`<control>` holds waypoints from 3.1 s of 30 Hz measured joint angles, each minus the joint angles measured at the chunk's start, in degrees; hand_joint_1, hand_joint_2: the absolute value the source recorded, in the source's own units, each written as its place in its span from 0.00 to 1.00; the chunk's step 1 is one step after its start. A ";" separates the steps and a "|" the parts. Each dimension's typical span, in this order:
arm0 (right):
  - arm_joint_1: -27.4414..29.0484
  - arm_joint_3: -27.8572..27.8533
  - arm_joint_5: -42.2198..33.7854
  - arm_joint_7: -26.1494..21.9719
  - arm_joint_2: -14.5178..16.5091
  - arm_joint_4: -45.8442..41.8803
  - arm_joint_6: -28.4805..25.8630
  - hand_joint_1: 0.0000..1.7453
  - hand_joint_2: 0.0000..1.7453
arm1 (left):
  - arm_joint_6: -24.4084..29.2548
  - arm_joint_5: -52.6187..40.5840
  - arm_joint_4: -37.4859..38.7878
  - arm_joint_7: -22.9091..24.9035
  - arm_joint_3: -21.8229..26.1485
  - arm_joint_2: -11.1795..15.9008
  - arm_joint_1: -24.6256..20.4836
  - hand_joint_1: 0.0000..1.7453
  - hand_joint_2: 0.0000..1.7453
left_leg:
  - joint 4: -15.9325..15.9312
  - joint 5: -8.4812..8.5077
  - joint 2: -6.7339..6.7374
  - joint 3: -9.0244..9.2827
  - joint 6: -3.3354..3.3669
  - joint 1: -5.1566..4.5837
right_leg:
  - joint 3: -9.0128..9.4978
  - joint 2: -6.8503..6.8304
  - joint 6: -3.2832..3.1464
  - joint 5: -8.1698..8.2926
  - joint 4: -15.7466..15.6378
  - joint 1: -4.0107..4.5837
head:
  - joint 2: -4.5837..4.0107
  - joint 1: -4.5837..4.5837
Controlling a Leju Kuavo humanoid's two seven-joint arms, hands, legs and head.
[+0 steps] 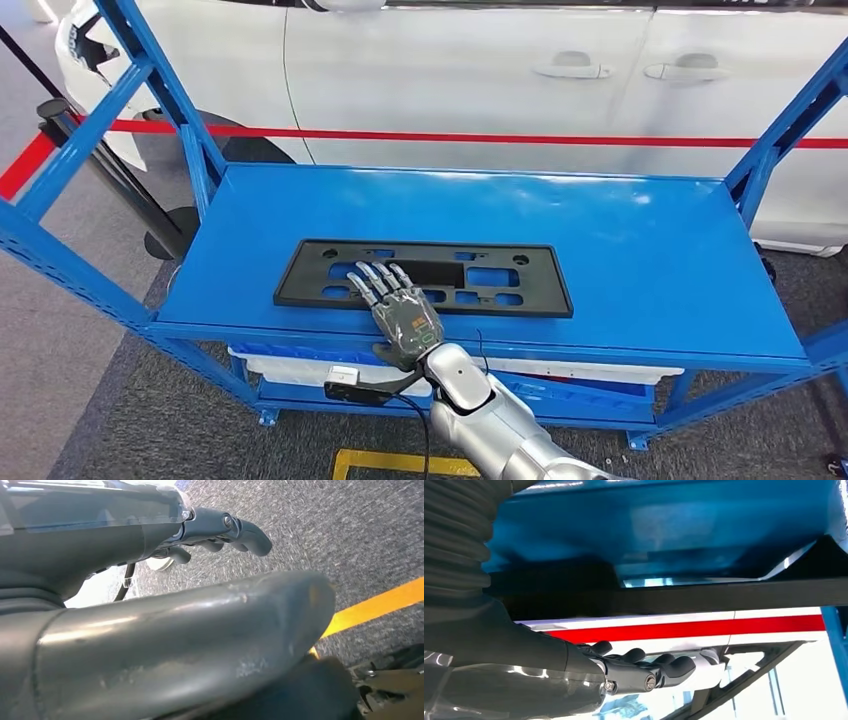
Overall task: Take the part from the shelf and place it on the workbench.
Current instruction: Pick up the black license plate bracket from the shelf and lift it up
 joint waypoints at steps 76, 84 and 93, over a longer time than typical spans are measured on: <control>-17.93 3.39 6.26 21.09 0.91 20.29 8.47 0.00 1.00 | -1.92 -7.78 0.00 0.54 2.76 -0.17 -0.14 0.00 0.00 | -8.20 6.04 0.28 2.82 2.53 0.28 | -1.54 0.33 2.49 -3.95 5.62 0.18 | 0.00 0.28; -17.79 -1.49 4.80 25.44 -4.37 21.14 5.52 0.00 1.00 | -1.32 -7.75 0.00 0.85 3.46 -0.19 0.05 0.00 0.00 | -8.04 6.08 -0.12 2.82 2.50 0.05 | -0.08 0.17 2.28 -1.51 3.40 -0.05 | 0.00 0.42; -17.33 -6.57 4.68 20.98 -6.23 21.18 1.69 1.00 1.00 | -0.62 -8.39 0.00 -0.87 4.14 -0.32 -0.18 0.00 0.00 | -7.87 5.41 -0.07 2.84 1.63 -0.11 | 1.63 0.74 1.14 -0.80 -0.09 0.37 | -0.01 -0.27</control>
